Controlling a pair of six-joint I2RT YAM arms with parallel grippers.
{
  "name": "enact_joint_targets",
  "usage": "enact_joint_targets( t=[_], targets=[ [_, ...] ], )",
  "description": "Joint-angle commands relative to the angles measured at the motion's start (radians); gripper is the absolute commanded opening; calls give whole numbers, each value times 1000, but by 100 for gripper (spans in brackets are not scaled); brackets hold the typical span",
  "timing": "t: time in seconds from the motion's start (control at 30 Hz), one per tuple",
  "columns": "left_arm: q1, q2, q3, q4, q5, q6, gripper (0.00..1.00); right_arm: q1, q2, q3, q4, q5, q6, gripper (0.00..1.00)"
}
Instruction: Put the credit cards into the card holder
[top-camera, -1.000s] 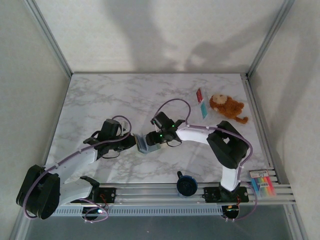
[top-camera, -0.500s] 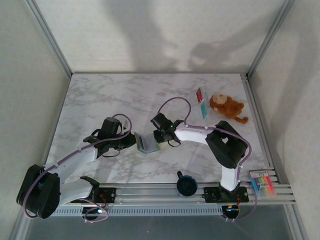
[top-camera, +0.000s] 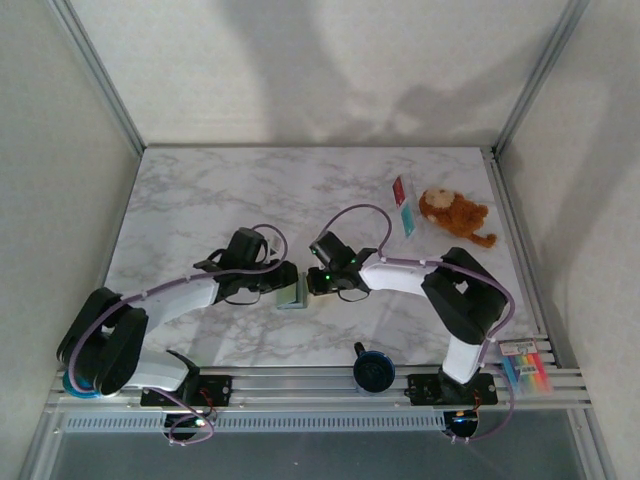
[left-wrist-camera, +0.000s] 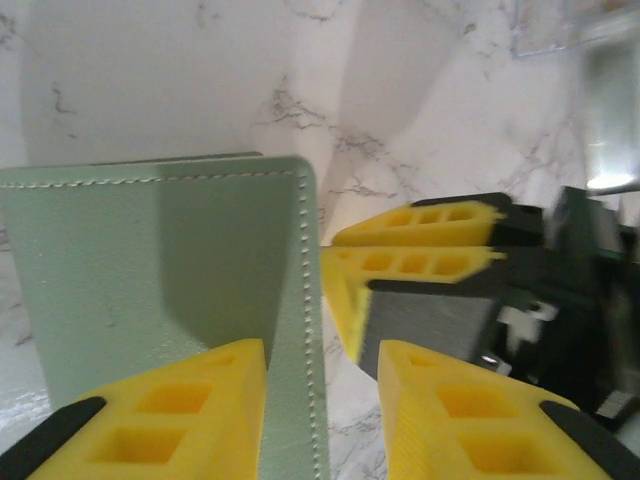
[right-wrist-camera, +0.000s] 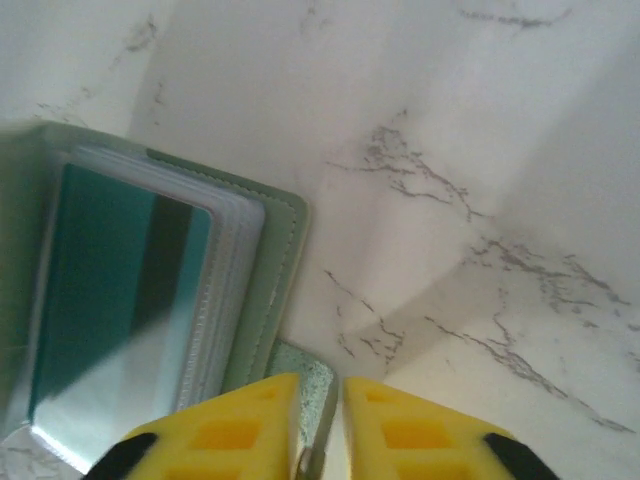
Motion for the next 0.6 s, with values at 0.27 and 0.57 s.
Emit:
enact_joint_targets(
  t=[0.27, 0.57],
  targets=[
    [-7, 10, -62, 81, -54, -31, 40, -43, -76, -17, -36, -72, 4, 11],
    [20, 37, -136, 141, -131, -71, 26, -43, -71, -4, -19, -139, 23, 0]
  ],
)
